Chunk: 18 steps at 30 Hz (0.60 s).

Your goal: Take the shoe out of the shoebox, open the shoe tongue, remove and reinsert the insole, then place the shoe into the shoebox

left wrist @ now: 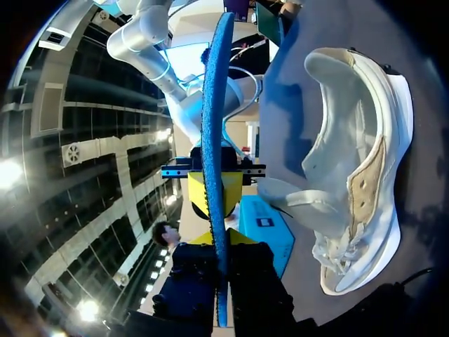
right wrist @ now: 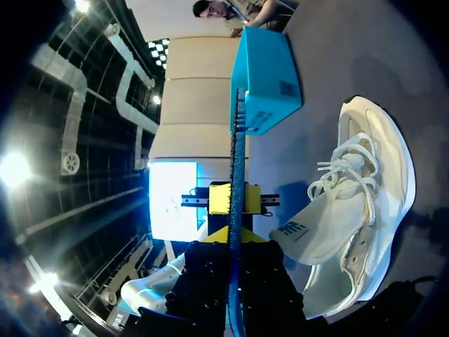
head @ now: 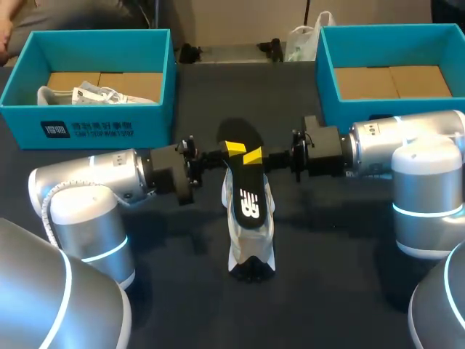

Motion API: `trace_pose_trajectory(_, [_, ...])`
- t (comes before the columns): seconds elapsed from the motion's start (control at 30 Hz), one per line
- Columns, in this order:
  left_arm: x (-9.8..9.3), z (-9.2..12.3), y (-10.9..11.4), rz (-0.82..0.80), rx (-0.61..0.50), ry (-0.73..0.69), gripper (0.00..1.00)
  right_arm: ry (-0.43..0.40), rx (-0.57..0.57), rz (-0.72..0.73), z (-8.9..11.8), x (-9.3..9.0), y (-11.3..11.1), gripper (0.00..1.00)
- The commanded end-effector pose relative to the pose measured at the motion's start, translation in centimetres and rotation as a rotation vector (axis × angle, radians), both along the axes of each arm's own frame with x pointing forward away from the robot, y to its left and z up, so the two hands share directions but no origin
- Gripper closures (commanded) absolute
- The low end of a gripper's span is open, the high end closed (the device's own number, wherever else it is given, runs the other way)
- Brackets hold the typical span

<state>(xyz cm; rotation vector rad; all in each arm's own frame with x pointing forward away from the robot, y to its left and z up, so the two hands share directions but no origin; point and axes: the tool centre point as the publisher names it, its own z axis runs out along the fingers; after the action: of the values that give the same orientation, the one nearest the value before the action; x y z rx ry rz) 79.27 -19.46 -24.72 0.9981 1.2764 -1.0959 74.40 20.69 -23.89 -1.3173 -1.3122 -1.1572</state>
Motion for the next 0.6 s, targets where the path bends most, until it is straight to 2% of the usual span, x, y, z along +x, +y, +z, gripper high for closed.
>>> trace_pose_trajectory(0.03, [-0.1,0.0,0.1,0.0,-0.007,-0.008,1.0,0.0,-0.001,-0.003,0.0,0.0,0.2,0.83])
trace_pose_trajectory(0.07, [-0.1,0.1,0.2,-0.001,-0.008,-0.01,1.0,-0.009,0.001,-0.003,0.1,-0.1,0.1,0.51])
trace_pose_trajectory(0.1, [-0.2,0.2,0.3,-0.002,-0.009,-0.011,1.0,-0.022,-0.003,-0.002,0.1,-0.1,0.0,0.0])
trace_pose_trajectory(0.3, [-0.8,0.8,1.4,-0.01,0.005,-0.019,1.0,-0.125,-0.027,0.028,0.2,-1.4,-1.9,0.0])
trace_pose_trajectory(0.43, [-1.3,0.8,2.4,-0.021,0.029,0.005,1.0,-0.189,-0.082,0.058,-0.1,-2.2,-3.9,0.0])
trace_pose_trajectory(0.6, [-2.6,1.3,4.1,-0.037,0.07,-0.003,1.0,-0.27,-0.137,0.08,0.7,-2.8,-6.5,0.0])
